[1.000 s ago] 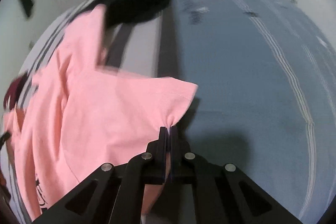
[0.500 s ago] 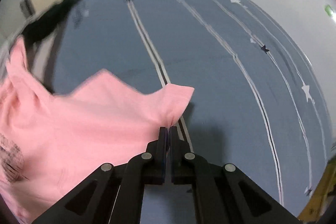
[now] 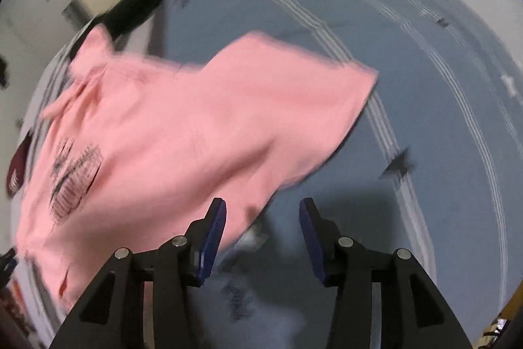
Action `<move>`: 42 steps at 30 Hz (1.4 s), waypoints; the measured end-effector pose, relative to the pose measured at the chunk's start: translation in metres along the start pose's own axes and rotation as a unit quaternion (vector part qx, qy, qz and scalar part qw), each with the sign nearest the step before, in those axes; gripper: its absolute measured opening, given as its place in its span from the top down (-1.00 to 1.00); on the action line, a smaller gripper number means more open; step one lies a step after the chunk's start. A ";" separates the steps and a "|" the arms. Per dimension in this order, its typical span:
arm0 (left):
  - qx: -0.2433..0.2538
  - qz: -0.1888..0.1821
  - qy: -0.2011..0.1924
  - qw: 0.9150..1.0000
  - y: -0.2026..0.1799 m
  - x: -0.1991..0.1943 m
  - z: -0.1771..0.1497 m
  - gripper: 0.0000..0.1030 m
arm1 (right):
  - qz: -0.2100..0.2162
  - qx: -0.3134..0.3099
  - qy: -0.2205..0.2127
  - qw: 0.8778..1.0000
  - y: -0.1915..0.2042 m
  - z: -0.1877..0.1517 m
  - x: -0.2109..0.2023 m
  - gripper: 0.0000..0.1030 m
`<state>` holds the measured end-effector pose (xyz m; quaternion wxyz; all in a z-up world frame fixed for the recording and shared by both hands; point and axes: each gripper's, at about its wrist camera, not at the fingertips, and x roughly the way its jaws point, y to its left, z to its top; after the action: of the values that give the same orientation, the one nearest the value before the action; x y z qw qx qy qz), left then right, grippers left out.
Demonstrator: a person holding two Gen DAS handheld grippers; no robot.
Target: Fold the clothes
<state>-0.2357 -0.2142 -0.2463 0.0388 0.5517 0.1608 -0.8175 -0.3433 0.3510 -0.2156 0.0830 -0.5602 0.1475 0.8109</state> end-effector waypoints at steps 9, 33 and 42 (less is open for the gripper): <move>0.028 -0.036 0.041 0.998 -0.044 0.033 -0.059 -0.27 | 0.065 -0.045 0.054 0.995 0.054 -0.053 0.033 0.17; 0.108 -0.029 -0.012 0.994 -0.077 -0.011 -0.090 0.92 | 0.139 -0.008 0.036 0.990 0.048 -0.065 0.012 0.92; 0.110 -0.008 0.064 0.992 -0.055 -0.045 -0.161 0.96 | 0.109 -0.025 0.106 0.988 0.031 -0.129 -0.027 0.92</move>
<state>-0.0884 -0.1181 -0.2476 -0.0389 0.6027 0.0758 -0.7934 -0.2294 0.2798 -0.2286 -0.0360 -0.6258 0.1950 0.7544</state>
